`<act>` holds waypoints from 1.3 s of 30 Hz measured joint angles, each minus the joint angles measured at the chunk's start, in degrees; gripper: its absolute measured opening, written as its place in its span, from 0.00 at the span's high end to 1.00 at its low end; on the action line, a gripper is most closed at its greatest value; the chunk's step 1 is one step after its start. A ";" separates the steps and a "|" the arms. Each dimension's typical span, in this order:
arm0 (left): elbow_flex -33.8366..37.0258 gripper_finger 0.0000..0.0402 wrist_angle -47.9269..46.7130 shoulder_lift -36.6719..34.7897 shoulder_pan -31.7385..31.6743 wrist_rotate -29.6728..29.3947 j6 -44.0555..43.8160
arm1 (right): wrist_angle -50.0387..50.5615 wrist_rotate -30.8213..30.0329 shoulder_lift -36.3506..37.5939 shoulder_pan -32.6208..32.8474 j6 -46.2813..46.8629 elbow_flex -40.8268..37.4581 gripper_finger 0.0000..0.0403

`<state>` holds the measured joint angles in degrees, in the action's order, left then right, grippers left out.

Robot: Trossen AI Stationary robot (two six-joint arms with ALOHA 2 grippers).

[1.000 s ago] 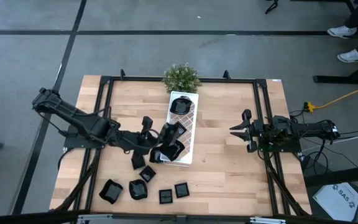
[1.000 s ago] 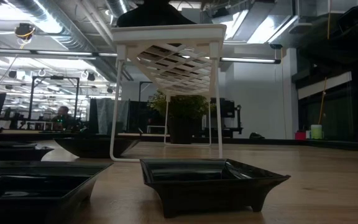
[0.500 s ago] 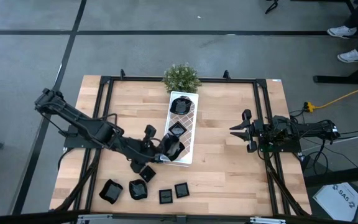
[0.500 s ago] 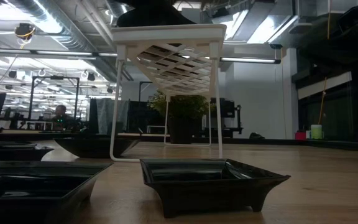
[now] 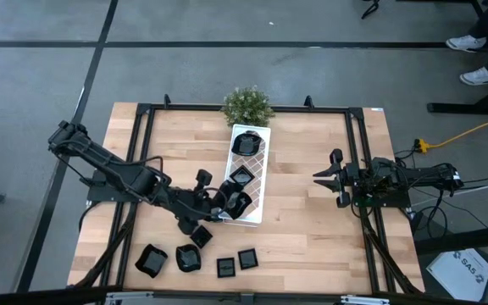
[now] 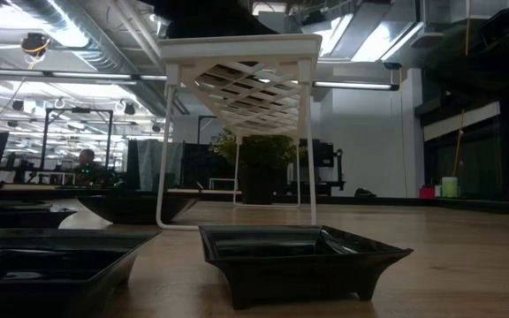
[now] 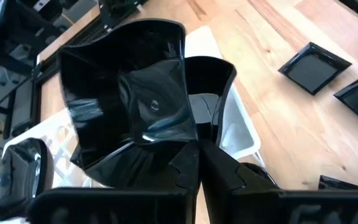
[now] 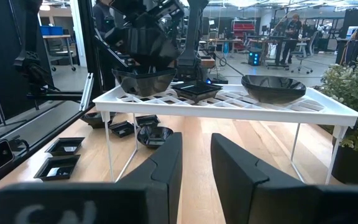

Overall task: Pick & Place Mini shaped plates
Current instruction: Stack the top distorted square plate on top of the distorted square plate on the shelf

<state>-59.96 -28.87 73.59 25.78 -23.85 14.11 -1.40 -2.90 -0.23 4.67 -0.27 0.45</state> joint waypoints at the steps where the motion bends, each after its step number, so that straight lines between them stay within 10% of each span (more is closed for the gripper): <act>1: 0.00 0.97 -0.01 -0.01 -0.05 -0.08 -0.49 | 0.00 0.00 -0.02 0.00 0.01 0.00 0.79; 27: 0.00 0.96 -0.01 -0.03 -0.07 -2.08 -1.58 | 0.00 0.00 0.00 0.01 0.00 0.00 0.79; 39: 0.00 0.78 0.53 -0.03 -0.07 -2.06 -3.94 | 0.01 0.00 0.00 0.02 0.02 0.00 0.79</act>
<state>-59.96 -28.34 73.56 25.71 -25.91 10.17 -1.39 -2.90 -0.23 4.69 -0.25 0.45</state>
